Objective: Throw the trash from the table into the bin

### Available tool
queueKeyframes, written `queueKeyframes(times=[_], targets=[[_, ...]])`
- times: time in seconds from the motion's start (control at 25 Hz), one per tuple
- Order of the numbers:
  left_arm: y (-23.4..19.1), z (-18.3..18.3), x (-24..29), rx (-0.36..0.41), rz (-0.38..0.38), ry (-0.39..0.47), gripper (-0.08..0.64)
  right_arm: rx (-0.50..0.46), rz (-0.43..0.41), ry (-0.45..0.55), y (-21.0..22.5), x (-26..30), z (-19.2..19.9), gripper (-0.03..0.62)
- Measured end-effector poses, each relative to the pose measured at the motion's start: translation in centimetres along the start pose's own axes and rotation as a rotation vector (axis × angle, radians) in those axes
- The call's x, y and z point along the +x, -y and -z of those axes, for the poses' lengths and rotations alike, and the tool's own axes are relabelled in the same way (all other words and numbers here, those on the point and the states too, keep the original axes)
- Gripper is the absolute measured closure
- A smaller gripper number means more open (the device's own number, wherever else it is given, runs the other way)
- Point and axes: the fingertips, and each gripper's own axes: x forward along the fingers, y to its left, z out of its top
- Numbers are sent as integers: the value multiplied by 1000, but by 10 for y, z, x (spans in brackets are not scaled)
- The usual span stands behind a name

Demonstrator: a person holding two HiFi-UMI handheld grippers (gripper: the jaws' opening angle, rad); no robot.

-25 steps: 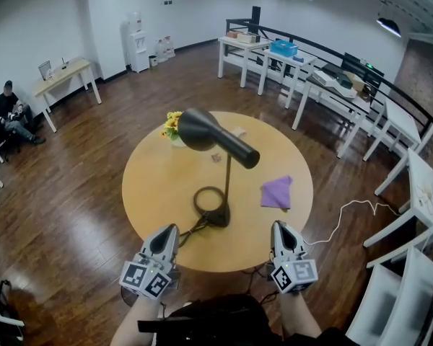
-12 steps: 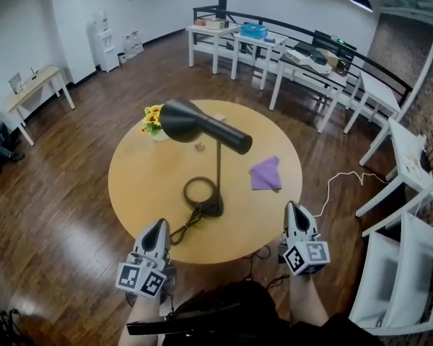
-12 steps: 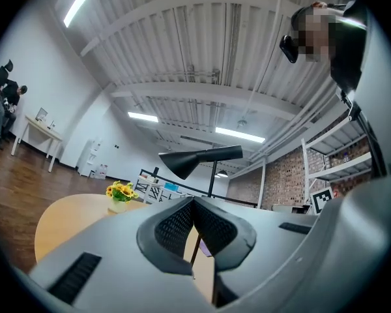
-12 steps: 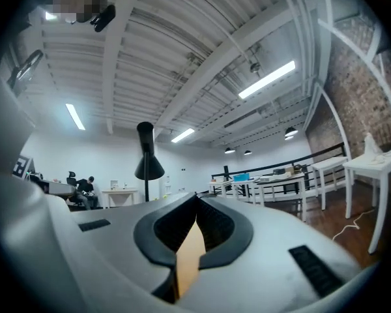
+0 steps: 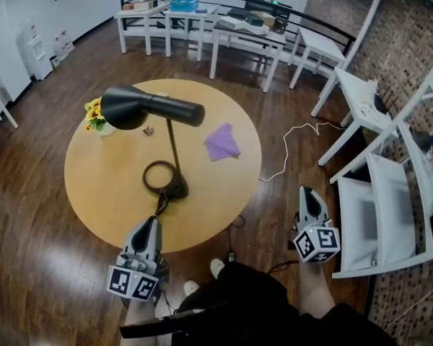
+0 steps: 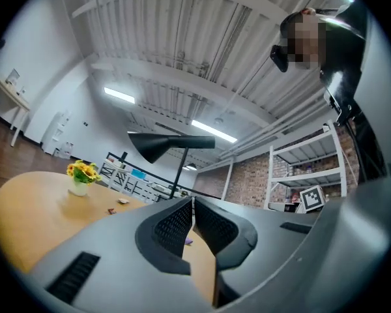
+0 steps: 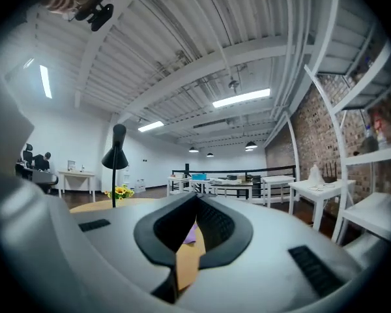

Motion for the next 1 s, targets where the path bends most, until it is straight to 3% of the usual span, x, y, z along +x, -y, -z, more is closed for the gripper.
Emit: queueKeyframes(times=[0.28, 0.48, 0.64, 0.8, 1.0], targets=[[57, 57, 70, -90, 190, -71, 552, -1, 111, -24, 50, -40, 6, 590], [107, 82, 122, -25, 302, -134, 553, 38, 146, -6, 108, -21, 24, 589], [140, 120, 204, 28, 323, -134, 553, 111, 143, 47, 180, 30, 42, 589], [184, 174, 314, 38, 309, -160, 552, 156, 137, 71, 293, 83, 49, 589], [235, 202, 432, 13, 254, -104, 552, 96, 71, 44, 398, 132, 23, 589]])
